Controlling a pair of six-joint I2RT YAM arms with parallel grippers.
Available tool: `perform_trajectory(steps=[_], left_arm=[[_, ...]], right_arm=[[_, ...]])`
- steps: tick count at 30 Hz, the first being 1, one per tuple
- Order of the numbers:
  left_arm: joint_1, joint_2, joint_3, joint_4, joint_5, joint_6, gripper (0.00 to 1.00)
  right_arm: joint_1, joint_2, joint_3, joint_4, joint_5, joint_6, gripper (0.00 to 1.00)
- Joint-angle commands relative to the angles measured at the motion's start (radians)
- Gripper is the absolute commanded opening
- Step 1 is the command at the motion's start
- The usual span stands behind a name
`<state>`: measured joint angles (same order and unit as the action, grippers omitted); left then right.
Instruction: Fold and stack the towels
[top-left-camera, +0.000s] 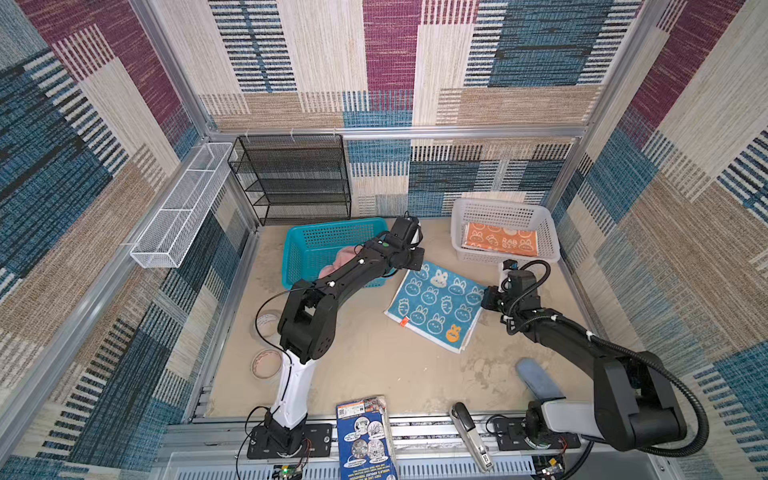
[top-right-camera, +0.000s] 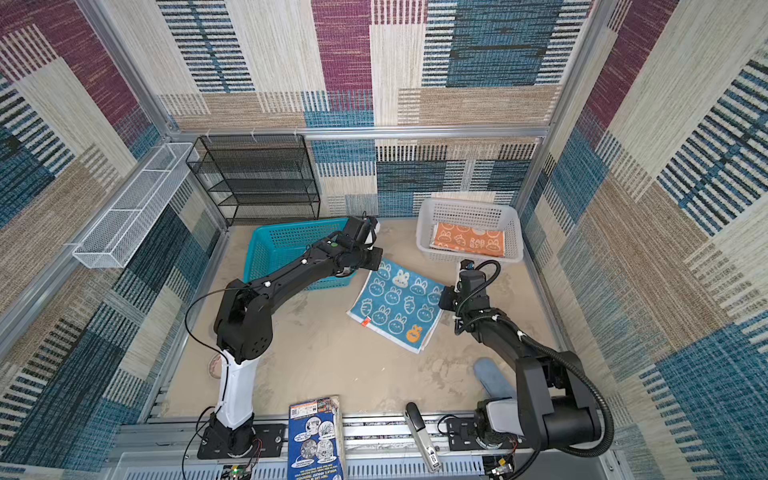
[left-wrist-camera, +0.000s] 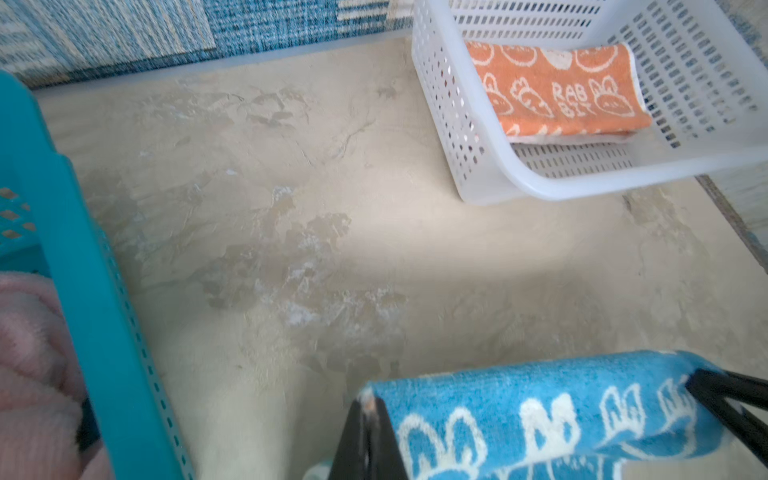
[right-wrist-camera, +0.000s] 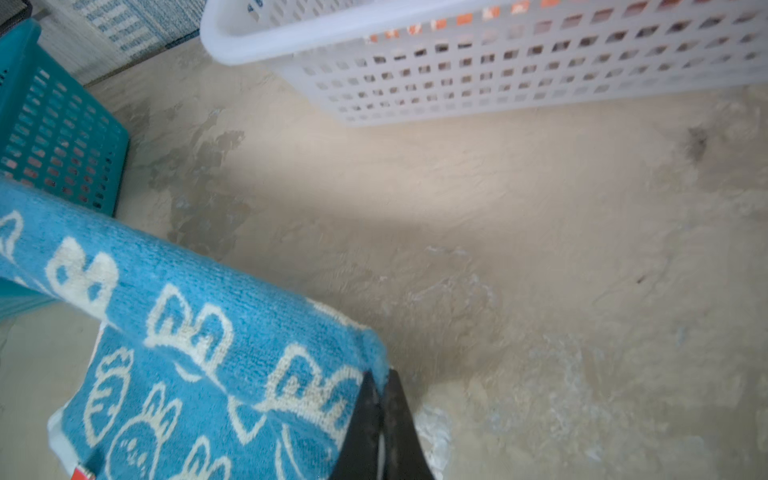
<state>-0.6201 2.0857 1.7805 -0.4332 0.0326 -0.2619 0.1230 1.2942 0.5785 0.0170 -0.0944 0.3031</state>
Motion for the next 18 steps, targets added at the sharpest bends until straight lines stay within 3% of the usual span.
perform_trajectory(steps=[1, 11, 18], left_arm=[[0.002, -0.045, -0.057, 0.045, 0.010, -0.010, 0.00], [0.002, -0.177, -0.238, 0.054, 0.032, -0.018, 0.00], [0.003, -0.229, -0.327, 0.041, 0.015, -0.018, 0.00]], right_arm=[[0.000, -0.058, -0.037, -0.010, -0.082, 0.013, 0.00], [0.012, -0.234, -0.112, -0.112, -0.231, 0.059, 0.00], [0.071, -0.323, -0.130, -0.199, -0.237, 0.086, 0.00]])
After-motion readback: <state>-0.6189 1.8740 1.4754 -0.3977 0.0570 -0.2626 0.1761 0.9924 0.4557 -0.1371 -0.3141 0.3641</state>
